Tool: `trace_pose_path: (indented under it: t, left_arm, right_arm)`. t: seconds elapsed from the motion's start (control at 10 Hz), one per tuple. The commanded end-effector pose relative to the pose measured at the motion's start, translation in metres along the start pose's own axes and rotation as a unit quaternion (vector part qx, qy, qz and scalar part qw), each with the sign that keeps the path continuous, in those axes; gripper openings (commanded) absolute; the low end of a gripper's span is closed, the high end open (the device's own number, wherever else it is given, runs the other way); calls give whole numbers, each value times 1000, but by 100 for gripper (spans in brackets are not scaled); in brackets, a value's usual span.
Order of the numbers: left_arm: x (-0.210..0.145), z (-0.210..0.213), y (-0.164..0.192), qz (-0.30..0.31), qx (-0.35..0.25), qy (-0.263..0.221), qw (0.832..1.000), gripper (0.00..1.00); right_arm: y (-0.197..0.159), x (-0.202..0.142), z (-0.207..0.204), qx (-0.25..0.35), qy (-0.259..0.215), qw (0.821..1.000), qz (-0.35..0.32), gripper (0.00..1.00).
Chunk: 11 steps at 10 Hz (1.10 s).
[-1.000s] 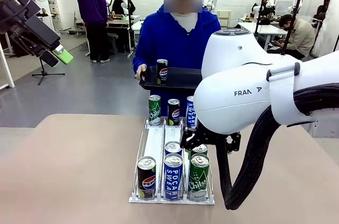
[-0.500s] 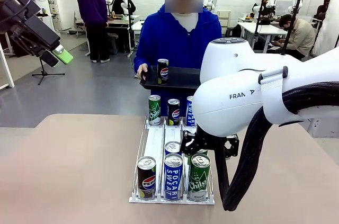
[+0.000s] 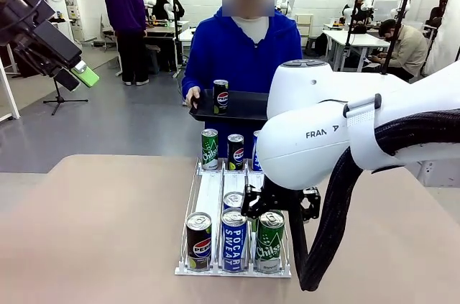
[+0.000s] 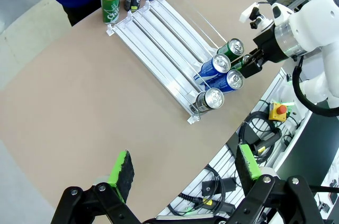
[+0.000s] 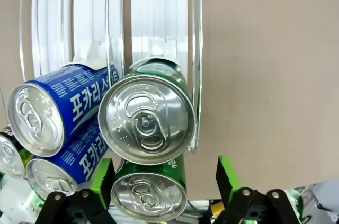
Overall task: Retrieve and hand over the desired beverage to the person.
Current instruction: Pick up another can of the same type that the person held from the Automatic Can Dispenser.
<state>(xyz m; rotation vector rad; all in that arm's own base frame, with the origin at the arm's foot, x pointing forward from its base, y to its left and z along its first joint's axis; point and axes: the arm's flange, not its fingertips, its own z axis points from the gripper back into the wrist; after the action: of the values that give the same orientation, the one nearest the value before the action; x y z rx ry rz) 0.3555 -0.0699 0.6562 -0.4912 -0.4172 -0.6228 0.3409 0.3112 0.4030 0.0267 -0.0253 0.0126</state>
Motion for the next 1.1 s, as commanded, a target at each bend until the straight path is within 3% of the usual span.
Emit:
trace_pose_path:
  t: [0.0,0.2,0.3,0.4,0.7,1.0]
  left_arm:
    - [0,3,1,-5,2,7,1000,100]
    - [0,3,1,-5,2,7,1000,100]
    - [0,3,1,-5,2,7,1000,100]
    - [0,3,1,-5,2,7,1000,100]
    - [0,3,1,-5,2,7,1000,100]
    - [0,3,1,-5,2,7,1000,100]
  right_arm:
    - [2,3,2,25,7,999,21,40]
    - [1,4,2,26,7,999,18,0]
    - [1,4,3,26,7,999,17,24]
    - [1,4,3,26,6,1000,17,0]
    - [3,-1,31,19,21,1000,-3,0]
    - [13,-15,145,42,-44,998,6,0]
